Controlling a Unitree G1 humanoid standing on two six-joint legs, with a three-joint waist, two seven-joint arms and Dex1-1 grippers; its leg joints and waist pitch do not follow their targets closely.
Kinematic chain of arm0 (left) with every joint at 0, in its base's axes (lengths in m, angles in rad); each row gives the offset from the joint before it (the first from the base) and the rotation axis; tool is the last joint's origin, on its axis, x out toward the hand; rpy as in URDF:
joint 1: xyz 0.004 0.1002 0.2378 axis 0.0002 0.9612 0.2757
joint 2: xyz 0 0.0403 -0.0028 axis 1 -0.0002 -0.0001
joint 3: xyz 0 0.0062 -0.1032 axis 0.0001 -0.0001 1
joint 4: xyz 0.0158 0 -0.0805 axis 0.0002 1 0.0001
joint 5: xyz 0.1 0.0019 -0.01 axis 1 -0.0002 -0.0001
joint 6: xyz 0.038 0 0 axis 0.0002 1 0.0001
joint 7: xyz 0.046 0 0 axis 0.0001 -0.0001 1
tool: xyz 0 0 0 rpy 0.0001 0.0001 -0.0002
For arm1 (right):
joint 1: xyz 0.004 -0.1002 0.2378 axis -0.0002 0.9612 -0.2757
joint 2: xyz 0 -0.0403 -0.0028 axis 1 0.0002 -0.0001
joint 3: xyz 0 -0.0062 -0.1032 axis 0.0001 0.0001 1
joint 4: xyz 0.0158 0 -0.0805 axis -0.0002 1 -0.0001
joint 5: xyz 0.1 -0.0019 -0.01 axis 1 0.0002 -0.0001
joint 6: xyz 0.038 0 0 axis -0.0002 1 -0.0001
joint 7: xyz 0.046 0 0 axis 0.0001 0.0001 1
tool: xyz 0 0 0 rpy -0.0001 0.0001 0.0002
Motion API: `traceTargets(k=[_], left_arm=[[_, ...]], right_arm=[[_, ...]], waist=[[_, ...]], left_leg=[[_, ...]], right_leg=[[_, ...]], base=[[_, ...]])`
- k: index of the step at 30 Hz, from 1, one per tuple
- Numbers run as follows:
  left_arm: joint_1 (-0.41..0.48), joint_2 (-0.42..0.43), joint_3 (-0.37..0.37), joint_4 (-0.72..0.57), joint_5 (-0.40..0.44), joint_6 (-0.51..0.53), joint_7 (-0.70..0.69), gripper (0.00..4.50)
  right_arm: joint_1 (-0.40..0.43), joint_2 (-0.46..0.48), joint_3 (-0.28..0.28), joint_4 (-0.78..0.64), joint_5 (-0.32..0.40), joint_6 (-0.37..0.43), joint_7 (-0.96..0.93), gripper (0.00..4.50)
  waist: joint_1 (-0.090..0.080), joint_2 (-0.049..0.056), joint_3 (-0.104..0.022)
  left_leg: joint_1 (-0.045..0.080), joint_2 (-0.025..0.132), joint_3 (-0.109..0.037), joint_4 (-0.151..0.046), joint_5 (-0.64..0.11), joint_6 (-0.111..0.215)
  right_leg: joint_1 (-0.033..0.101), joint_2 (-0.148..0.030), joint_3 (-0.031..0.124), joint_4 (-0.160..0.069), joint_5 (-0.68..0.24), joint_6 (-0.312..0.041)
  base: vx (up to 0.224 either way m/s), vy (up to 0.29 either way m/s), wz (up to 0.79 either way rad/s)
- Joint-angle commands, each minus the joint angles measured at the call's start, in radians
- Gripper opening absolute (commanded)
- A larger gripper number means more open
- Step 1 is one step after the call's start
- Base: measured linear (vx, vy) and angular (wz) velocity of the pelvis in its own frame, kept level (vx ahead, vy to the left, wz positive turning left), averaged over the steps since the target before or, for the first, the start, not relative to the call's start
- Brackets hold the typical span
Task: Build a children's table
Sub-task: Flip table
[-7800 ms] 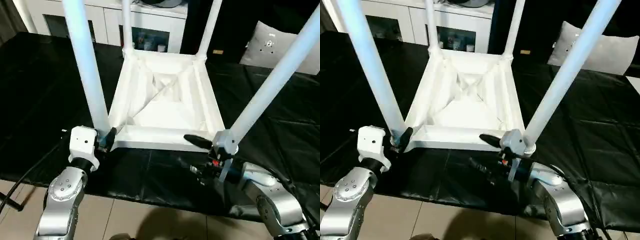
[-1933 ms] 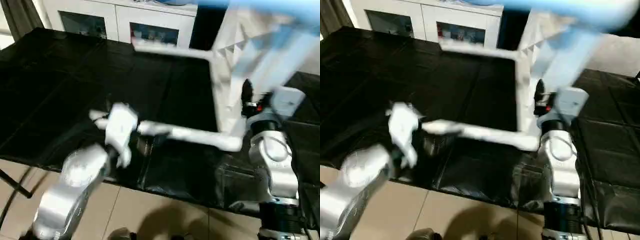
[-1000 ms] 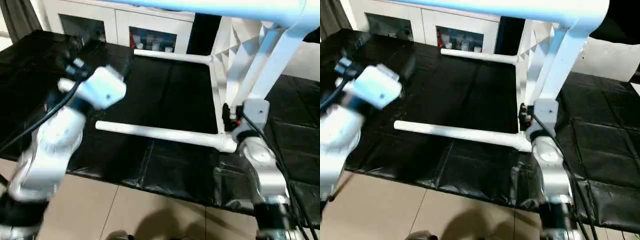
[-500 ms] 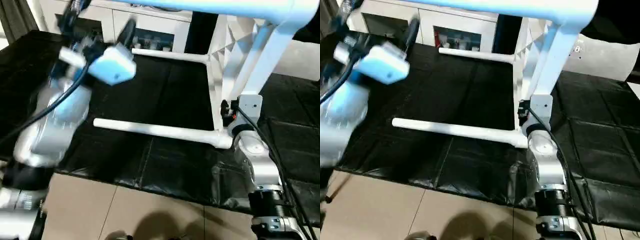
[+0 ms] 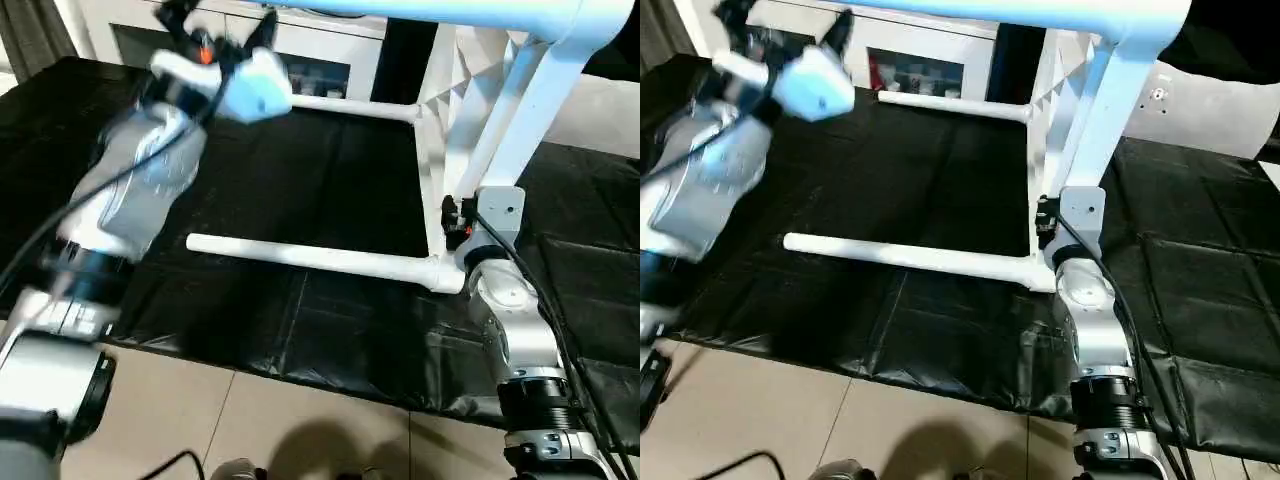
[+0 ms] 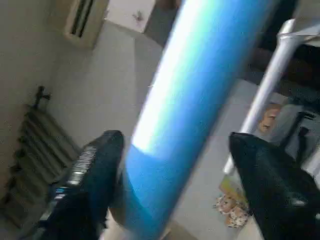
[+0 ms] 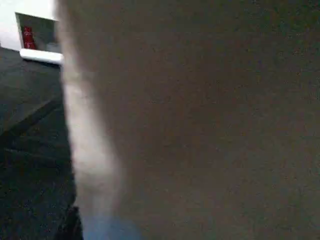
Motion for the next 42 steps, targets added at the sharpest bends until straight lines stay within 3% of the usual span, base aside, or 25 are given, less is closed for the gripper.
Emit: traceTargets(k=[1, 10, 11, 13, 14, 15, 17, 19, 20, 22, 25, 26, 29, 30, 31, 34, 36, 37, 38, 40, 42], left_arm=[[-0.014, -0.013, 0.003, 0.021, -0.014, 0.008, -0.002, 3.51], [-0.046, -0.022, 0.017, 0.060, -0.072, -0.019, -0.057, 2.86], [-0.034, -0.026, 0.014, 0.053, -0.097, -0.014, -0.098, 2.79], [-0.011, -0.029, 0.016, 0.035, -0.133, -0.005, -0.155, 2.51], [-0.010, -0.029, 0.017, 0.034, -0.136, -0.004, -0.159, 2.49], [0.003, -0.030, 0.017, 0.017, -0.168, -0.001, -0.206, 2.47], [0.036, -0.035, 0.016, -0.036, -0.254, -0.002, -0.297, 2.35], [0.094, -0.059, 0.022, -0.149, -0.393, 0.046, -0.399, 2.29], [0.094, -0.059, 0.022, -0.149, -0.393, 0.046, -0.399, 2.26], [0.138, -0.071, 0.019, -0.230, -0.488, 0.104, -0.476, 2.21], [0.194, -0.092, 0.029, -0.325, -0.620, 0.199, -0.563, 2.15], [0.211, -0.095, 0.029, -0.352, -0.663, 0.225, -0.592, 2.12], [0.269, -0.097, 0.038, -0.429, -0.763, 0.323, -0.666, 2.07], [0.274, -0.098, 0.042, -0.438, -0.774, 0.336, -0.674, 2.07], [0.281, -0.099, 0.049, -0.445, -0.773, 0.360, -0.677, 2.04], [0.270, -0.124, 0.113, -0.441, -0.748, 0.481, -0.612, 1.98], [0.257, -0.135, 0.138, -0.432, -0.735, 0.504, -0.575, 1.91], [0.248, -0.140, 0.152, -0.424, -0.729, 0.516, -0.556, 1.91], [0.247, -0.139, 0.153, -0.424, -0.730, 0.518, -0.555, 1.91], [0.230, -0.118, 0.162, -0.415, -0.725, 0.551, -0.535, 1.90], [0.225, -0.117, 0.167, -0.410, -0.720, 0.558, -0.530, 1.90]], right_arm=[[-0.006, -0.028, 0.039, -0.056, -0.042, -0.017, 0.033, 1.99], [-0.018, -0.146, 0.081, -0.104, -0.102, -0.017, 0.119, 1.99], [-0.033, -0.188, 0.092, -0.116, -0.113, -0.008, 0.148, 1.99], [-0.062, -0.256, 0.111, -0.130, -0.132, 0.001, 0.204, 1.99], [-0.063, -0.259, 0.112, -0.131, -0.133, 0.002, 0.207, 1.99], [-0.082, -0.298, 0.120, -0.136, -0.142, 0.009, 0.243, 1.99], [-0.112, -0.353, 0.129, -0.137, -0.148, 0.025, 0.297, 1.99], [-0.166, -0.424, 0.127, -0.121, -0.143, 0.046, 0.361, 1.99], [-0.166, -0.424, 0.127, -0.121, -0.143, 0.046, 0.361, 1.99], [-0.226, -0.483, 0.131, -0.089, -0.147, 0.048, 0.409, 1.99], [-0.322, -0.540, 0.142, -0.033, -0.133, 0.046, 0.479, 1.99], [-0.352, -0.555, 0.149, -0.015, -0.124, 0.045, 0.515, 1.99], [-0.434, -0.601, 0.191, 0.042, -0.096, 0.029, 0.673, 1.99], [-0.442, -0.606, 0.195, 0.048, -0.094, 0.028, 0.689, 1.99], [-0.466, -0.613, 0.203, 0.066, -0.089, 0.023, 0.725, 1.99], [-0.578, -0.621, 0.227, 0.156, -0.070, -0.027, 0.882, 1.99], [-0.601, -0.613, 0.224, 0.175, -0.056, -0.046, 0.919, 2.69], [-0.614, -0.607, 0.218, 0.186, -0.047, -0.057, 0.931, 2.69], [-0.616, -0.606, 0.218, 0.189, -0.046, -0.060, 0.933, 2.72], [-0.653, -0.585, 0.201, 0.236, -0.016, -0.142, 0.965, 3.09], [-0.664, -0.579, 0.196, 0.252, -0.015, -0.193, 0.970, 3.24]], waist=[[0.004, 0.015, -0.075], [0.009, 0.010, -0.073], [0.009, 0.016, -0.072], [0.012, 0.012, -0.071], [0.013, 0.026, -0.071], [0.012, 0.017, -0.070], [0.016, 0.019, -0.069], [0.019, 0.024, -0.071], [0.021, 0.024, -0.072], [0.027, 0.026, -0.070], [0.024, 0.020, -0.068], [0.023, 0.022, -0.068], [0.023, 0.021, -0.063], [0.024, 0.021, -0.066], [0.021, 0.021, -0.063], [0.019, 0.017, -0.063], [0.017, 0.014, -0.062], [0.017, 0.008, -0.060], [0.017, 0.009, -0.059], [0.014, 0.008, -0.060], [0.011, 0.008, -0.058]], left_leg=[[0.013, 0.131, -0.065, -0.089, -0.129, -0.042], [0.007, 0.126, -0.058, -0.081, -0.081, 0.002], [0.007, 0.125, -0.059, -0.081, -0.079, 0.005], [0.007, 0.123, -0.055, -0.079, -0.075, 0.018], [0.008, 0.123, -0.057, -0.078, -0.078, 0.018], [0.007, 0.120, -0.054, -0.077, -0.082, 0.028], [0.008, 0.119, -0.052, -0.076, -0.084, 0.034], [0.005, 0.118, -0.049, -0.073, -0.068, 0.050], [0.005, 0.118, -0.048, -0.073, -0.065, 0.054], [0.012, 0.116, -0.045, -0.071, -0.090, 0.058], [0.011, 0.116, -0.046, -0.074, -0.111, 0.061], [0.014, 0.118, -0.048, -0.072, -0.124, 0.052], [0.012, 0.115, -0.045, -0.072, -0.148, 0.064], [0.018, 0.116, -0.044, -0.069, -0.149, 0.060], [0.013, 0.115, -0.045, -0.071, -0.151, 0.064], [0.017, 0.116, -0.046, -0.068, -0.188, 0.060], [0.015, 0.116, -0.049, -0.067, -0.201, 0.058], [0.014, 0.117, -0.049, -0.067, -0.208, 0.058], [0.013, 0.117, -0.051, -0.069, -0.213, 0.059], [0.012, 0.122, -0.058, -0.072, -0.239, 0.048], [0.018, 0.120, -0.057, -0.071, -0.271, 0.038]], right_leg=[[0.057, -0.143, 0.088, -0.067, -0.114, -0.180], [0.061, -0.144, 0.087, -0.068, -0.117, -0.189], [0.060, -0.143, 0.087, -0.069, -0.123, -0.187], [0.060, -0.142, 0.086, -0.073, -0.162, -0.181], [0.059, -0.142, 0.086, -0.073, -0.172, -0.181], [0.061, -0.138, 0.084, -0.077, -0.206, -0.170], [0.061, -0.144, 0.084, -0.079, -0.240, -0.172], [0.059, -0.139, 0.082, -0.078, -0.248, -0.170], [0.059, -0.140, 0.081, -0.078, -0.251, -0.169], [0.052, -0.137, 0.078, -0.085, -0.316, -0.160], [0.050, -0.131, 0.072, -0.093, -0.370, -0.141], [0.050, -0.136, 0.072, -0.089, -0.379, -0.152], [0.046, -0.131, 0.072, -0.099, -0.420, -0.139], [0.045, -0.133, 0.073, -0.096, -0.417, -0.142], [0.045, -0.133, 0.072, -0.098, -0.423, -0.144], [0.040, -0.129, 0.069, -0.105, -0.479, -0.126], [0.040, -0.130, 0.067, -0.107, -0.496, -0.123], [0.040, -0.130, 0.068, -0.108, -0.504, -0.112], [0.039, -0.130, 0.067, -0.109, -0.512, -0.107], [0.039, -0.132, 0.065, -0.108, -0.527, -0.093], [0.032, -0.133, 0.064, -0.113, -0.547, -0.092]], base=[[0.000, 0.000, 0.00], [0.000, 0.000, 0.00], [0.000, 0.000, 0.00], [0.000, 0.000, 0.00], [0.000, 0.000, 0.00], [0.000, 0.000, 0.00], [0.000, 0.000, 0.00], [0.000, 0.000, 0.00], [0.000, 0.000, 0.00], [0.000, 0.000, 0.00], [0.000, 0.000, 0.00], [0.000, 0.000, 0.00], [0.000, 0.000, 0.00], [0.000, 0.000, 0.00], [0.000, 0.000, 0.00], [0.000, 0.000, 0.00], [0.000, 0.000, 0.00], [0.000, 0.000, 0.00], [0.000, 0.000, 0.00], [0.000, 0.000, 0.00], [0.000, 0.000, 0.00]])
